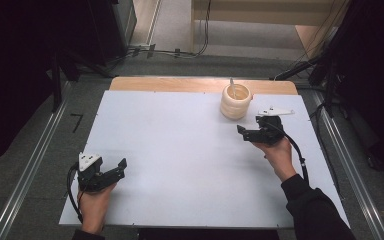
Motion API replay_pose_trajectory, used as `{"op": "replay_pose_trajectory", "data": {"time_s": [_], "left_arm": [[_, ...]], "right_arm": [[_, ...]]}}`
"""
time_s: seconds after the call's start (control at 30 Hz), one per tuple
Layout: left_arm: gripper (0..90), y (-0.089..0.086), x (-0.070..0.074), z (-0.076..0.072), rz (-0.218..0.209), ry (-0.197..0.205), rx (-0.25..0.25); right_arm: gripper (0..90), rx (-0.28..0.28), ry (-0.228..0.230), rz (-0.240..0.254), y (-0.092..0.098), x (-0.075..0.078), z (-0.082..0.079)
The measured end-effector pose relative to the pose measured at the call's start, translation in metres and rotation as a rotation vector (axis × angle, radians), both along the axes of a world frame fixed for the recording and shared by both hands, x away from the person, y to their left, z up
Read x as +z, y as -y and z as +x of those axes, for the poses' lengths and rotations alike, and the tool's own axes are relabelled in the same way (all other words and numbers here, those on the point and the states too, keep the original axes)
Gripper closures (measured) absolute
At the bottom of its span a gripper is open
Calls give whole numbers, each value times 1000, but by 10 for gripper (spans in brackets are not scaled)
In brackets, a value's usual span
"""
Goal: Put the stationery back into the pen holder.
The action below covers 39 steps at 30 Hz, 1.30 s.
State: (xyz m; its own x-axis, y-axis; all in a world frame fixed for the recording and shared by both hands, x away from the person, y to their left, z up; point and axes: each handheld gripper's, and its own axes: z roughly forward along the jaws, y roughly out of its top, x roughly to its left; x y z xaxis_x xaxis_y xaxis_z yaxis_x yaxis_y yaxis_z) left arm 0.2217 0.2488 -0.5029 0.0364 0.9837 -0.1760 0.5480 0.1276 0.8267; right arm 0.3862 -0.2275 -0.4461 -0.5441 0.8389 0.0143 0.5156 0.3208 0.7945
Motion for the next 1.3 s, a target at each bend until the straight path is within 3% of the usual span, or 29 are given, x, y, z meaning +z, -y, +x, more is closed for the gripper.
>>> {"op": "replay_pose_trajectory", "data": {"time_s": [0.37,0.53,0.73,1.3], "left_arm": [[146,1,-1,0,-1,-4,2],[146,2,-1,0,0,-3,-1],[146,3,-1,0,3,-3,-4],[145,3,0,-1,5,-4,-5]], "right_arm": [[160,13,6,-3,15,-7,-27],[160,16,-13,-7,24,-13,-38],[157,6,-35,-15,34,-21,-48],[157,-35,-23,-19,66,-22,-79]]}}
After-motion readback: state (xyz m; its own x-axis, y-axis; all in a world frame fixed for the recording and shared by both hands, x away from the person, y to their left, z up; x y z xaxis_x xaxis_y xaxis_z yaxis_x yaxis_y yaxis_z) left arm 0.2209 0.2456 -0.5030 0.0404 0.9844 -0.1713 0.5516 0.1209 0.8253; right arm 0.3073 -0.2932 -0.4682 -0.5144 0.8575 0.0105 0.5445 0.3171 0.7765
